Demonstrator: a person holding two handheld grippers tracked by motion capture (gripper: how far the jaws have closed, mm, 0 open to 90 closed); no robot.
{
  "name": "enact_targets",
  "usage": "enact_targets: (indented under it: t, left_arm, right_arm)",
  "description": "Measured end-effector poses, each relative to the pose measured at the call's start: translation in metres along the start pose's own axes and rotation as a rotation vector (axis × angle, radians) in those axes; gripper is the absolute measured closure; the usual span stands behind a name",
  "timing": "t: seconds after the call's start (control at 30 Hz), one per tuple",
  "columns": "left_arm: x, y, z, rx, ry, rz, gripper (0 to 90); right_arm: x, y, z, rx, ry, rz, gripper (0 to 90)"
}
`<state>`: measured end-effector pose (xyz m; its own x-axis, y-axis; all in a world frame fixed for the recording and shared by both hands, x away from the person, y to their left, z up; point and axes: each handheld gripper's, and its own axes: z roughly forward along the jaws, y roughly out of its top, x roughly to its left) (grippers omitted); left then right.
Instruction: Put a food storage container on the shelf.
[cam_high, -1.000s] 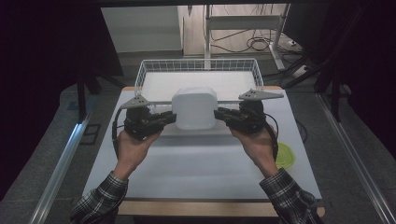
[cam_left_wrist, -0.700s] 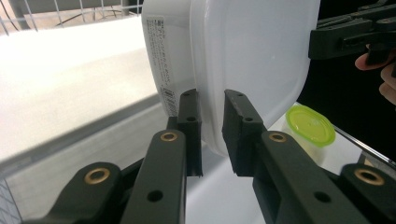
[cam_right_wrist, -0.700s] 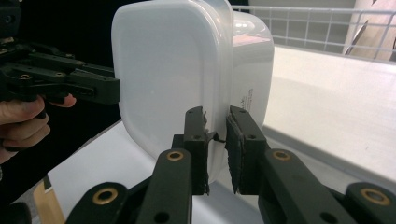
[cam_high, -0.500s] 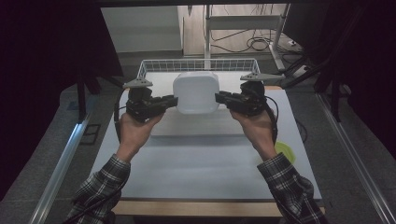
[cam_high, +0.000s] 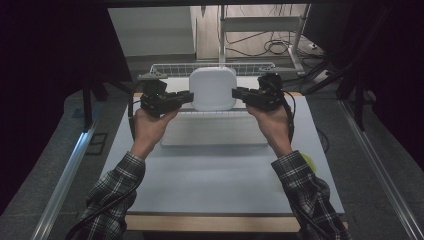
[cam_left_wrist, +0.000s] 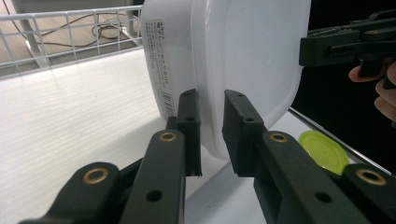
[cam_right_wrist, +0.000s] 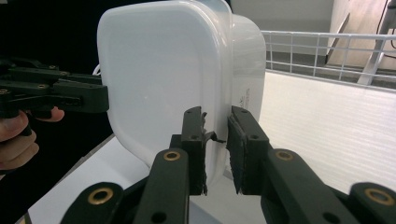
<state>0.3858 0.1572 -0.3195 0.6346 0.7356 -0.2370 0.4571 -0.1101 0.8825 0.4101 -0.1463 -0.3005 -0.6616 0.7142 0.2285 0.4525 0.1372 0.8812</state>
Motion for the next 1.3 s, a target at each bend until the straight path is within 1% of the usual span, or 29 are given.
enact_targets:
  t: [0.07, 0.17, 0.2, 0.33, 0.37, 0.43, 0.5, 0.63, 0.8, 0.9, 1.07, 1.13, 1.2, 1.3]
  left_arm:
    - [0.001, 0.000, 0.002, -0.008, 0.000, 0.001, 76.1]
    - [0.001, 0.000, 0.004, -0.019, -0.011, -0.005, 73.1]
    - [0.001, 0.001, 0.006, -0.020, -0.011, -0.001, 71.8]
    - [0.002, 0.001, 0.010, -0.031, -0.005, 0.000, 69.1]
    - [0.003, 0.002, 0.010, -0.035, -0.004, -0.008, 68.2]
    - [0.004, 0.003, 0.013, -0.035, 0.001, -0.002, 66.8]
    - [0.004, 0.003, 0.015, -0.036, 0.007, -0.003, 65.0]
    - [0.004, 0.004, 0.018, -0.041, 0.013, 0.016, 60.6]
    - [0.003, 0.004, 0.022, -0.041, 0.037, 0.041, 56.0]
    - [0.003, 0.004, 0.024, -0.048, 0.042, 0.037, 52.9]
    - [0.005, 0.005, 0.026, -0.053, 0.045, 0.035, 50.2]
    - [0.007, 0.005, 0.027, -0.048, 0.048, 0.036, 49.1]
    - [0.008, 0.005, 0.028, -0.054, 0.046, 0.034, 47.7]
    - [0.011, 0.007, 0.029, -0.055, 0.039, 0.025, 45.6]
  right_arm:
    - [-0.002, 0.001, 0.002, 0.000, -0.003, 0.005, 76.4]
    - [-0.004, 0.001, 0.006, 0.003, -0.010, 0.009, 73.5]
    - [-0.005, 0.001, 0.006, 0.004, -0.011, 0.012, 72.4]
    - [-0.008, 0.001, 0.010, 0.002, -0.009, 0.021, 70.2]
    - [-0.009, 0.001, 0.011, 0.000, -0.008, 0.021, 70.0]
    - [-0.009, 0.002, 0.011, 0.000, -0.006, 0.026, 69.3]
    - [-0.010, 0.003, 0.013, -0.003, -0.008, 0.020, 67.9]
    - [-0.009, 0.005, 0.016, -0.002, -0.021, -0.003, 63.7]
    - [-0.009, 0.004, 0.019, 0.001, -0.024, -0.012, 59.6]
    - [-0.008, 0.004, 0.022, 0.002, -0.031, -0.023, 57.1]
    - [-0.010, 0.004, 0.024, -0.002, -0.034, -0.023, 54.8]
    - [-0.010, 0.004, 0.024, -0.002, -0.046, -0.030, 53.9]
    - [-0.010, 0.004, 0.026, -0.003, -0.057, -0.040, 52.8]
    - [-0.012, 0.004, 0.027, -0.007, -0.057, -0.028, 52.5]
